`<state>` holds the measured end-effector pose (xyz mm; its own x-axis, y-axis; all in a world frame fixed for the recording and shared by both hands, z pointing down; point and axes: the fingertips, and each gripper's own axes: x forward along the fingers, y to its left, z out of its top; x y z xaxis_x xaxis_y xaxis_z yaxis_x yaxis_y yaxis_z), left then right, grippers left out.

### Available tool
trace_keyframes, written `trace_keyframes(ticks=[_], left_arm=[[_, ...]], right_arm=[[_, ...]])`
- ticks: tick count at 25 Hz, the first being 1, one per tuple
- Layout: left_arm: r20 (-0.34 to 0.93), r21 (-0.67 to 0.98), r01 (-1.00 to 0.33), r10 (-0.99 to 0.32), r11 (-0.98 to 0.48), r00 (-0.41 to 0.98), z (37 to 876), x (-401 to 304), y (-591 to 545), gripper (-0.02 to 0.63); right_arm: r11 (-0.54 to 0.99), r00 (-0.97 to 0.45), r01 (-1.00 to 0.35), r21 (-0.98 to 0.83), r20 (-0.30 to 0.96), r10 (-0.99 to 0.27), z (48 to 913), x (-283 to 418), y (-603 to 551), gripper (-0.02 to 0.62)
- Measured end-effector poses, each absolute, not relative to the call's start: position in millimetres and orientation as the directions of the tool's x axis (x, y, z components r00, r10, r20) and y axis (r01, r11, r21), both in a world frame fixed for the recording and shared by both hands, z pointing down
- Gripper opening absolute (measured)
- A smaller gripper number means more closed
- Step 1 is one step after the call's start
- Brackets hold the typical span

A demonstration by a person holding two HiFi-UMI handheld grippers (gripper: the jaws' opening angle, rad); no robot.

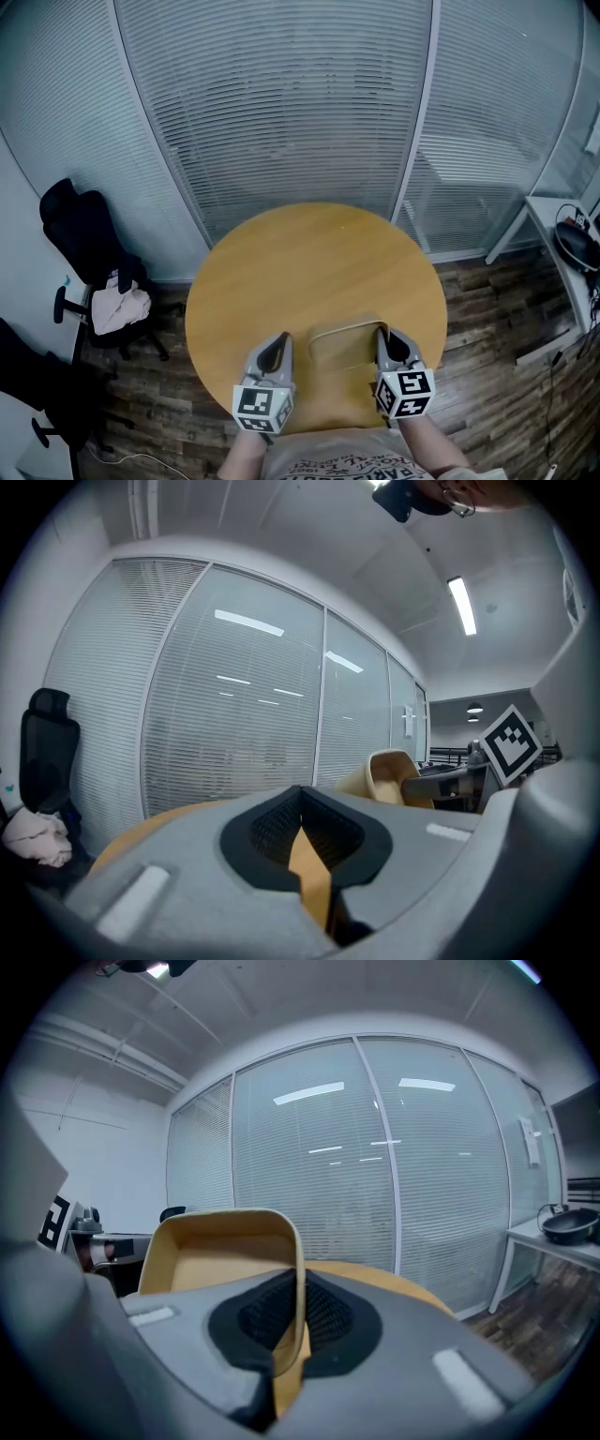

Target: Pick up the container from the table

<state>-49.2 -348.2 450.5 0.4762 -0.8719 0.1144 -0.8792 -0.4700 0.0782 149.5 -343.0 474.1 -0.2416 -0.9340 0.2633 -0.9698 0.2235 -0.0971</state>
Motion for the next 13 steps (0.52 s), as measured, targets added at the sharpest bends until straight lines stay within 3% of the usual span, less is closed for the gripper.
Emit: trace_keyframes(ticks=[13], left_arm=[[0.145, 0.045, -0.893, -0.882, -0.448, 0.449, 452.2, -57.6, -352.7, 0.006]], right_arm=[[0.266, -0.255, -0.964, 0.004, 0.267, -0.929, 471.9, 138.9, -344.0, 0.006]])
